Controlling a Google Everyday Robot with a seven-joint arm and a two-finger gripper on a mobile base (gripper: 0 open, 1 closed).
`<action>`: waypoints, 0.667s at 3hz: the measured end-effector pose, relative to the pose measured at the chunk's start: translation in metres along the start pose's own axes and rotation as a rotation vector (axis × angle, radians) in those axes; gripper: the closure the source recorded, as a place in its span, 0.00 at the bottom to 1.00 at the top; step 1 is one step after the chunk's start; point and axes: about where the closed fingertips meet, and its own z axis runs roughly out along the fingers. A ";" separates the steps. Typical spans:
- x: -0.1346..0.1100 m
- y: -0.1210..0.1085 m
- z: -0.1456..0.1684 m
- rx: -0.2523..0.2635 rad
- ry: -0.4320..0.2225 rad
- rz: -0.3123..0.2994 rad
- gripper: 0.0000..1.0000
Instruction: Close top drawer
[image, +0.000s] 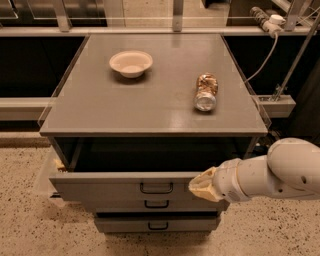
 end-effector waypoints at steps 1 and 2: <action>0.014 0.000 0.005 0.003 0.012 0.011 1.00; 0.019 -0.009 0.022 0.013 0.004 -0.002 1.00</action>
Offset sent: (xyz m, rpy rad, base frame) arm 0.0263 -0.0026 -0.0504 -0.0046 -0.0310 -0.0137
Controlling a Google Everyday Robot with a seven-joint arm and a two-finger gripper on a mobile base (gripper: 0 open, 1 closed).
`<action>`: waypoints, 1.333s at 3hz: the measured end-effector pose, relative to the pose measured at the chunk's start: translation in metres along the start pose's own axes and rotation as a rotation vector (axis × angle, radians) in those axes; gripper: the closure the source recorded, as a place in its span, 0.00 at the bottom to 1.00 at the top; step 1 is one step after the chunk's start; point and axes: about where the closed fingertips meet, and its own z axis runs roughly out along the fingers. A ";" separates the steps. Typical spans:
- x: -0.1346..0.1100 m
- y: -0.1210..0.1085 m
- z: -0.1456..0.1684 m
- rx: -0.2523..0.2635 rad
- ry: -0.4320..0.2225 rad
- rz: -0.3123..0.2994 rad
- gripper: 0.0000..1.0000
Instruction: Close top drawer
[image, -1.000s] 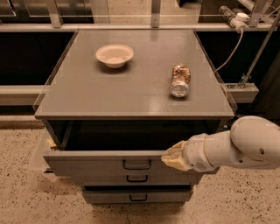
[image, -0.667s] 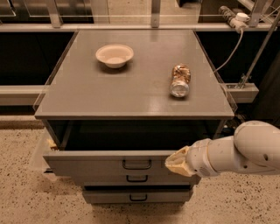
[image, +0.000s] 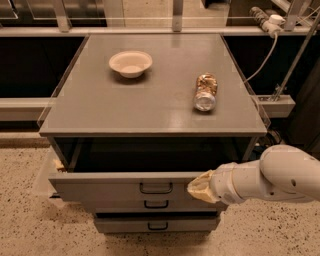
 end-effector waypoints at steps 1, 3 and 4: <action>-0.007 -0.015 0.019 0.023 -0.025 -0.029 1.00; -0.037 -0.049 0.046 0.087 -0.081 -0.090 1.00; -0.040 -0.051 0.049 0.094 -0.086 -0.097 1.00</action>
Offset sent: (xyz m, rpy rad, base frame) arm 0.0794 0.0311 -0.0086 0.0294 -0.1718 -0.0070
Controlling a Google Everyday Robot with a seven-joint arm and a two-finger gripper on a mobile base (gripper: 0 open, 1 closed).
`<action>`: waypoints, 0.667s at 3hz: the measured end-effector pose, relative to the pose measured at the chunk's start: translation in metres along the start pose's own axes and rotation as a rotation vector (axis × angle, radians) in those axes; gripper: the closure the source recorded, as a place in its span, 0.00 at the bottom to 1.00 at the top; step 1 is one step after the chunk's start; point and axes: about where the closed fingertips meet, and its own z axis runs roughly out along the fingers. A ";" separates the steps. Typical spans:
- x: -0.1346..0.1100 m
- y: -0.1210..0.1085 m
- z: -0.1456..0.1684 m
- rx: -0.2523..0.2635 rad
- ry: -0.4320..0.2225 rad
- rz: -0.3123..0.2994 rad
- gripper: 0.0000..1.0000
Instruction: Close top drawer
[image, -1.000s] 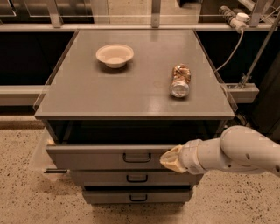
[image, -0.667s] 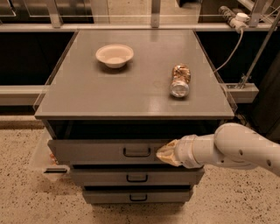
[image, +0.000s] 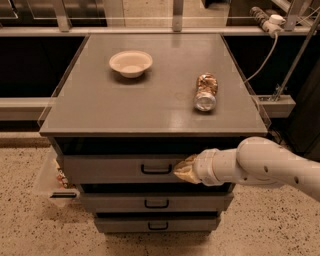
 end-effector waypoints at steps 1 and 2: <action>0.012 0.007 -0.008 -0.028 0.042 0.021 1.00; 0.038 0.028 -0.043 -0.052 0.130 0.096 1.00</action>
Offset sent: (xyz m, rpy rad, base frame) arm -0.1031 -0.0840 0.0051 -0.1295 0.2800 -0.1246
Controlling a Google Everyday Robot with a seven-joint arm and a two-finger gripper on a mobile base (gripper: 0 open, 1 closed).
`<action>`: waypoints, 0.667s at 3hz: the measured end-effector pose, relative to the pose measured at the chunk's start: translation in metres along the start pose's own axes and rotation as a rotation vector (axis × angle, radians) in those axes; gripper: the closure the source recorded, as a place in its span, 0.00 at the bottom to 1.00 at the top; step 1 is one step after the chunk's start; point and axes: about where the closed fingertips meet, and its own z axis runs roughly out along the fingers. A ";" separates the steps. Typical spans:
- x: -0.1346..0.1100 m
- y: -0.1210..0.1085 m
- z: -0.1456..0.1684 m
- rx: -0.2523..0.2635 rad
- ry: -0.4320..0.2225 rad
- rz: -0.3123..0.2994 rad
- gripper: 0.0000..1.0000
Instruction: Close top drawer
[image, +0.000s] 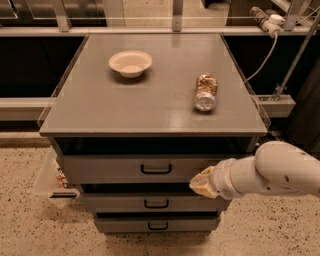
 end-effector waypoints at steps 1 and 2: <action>0.021 0.017 -0.042 0.018 0.061 0.097 0.96; 0.019 0.018 -0.046 0.021 0.063 0.103 0.76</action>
Offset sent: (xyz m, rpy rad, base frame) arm -0.0322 -0.0276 0.0145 -0.0236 0.0621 -0.0794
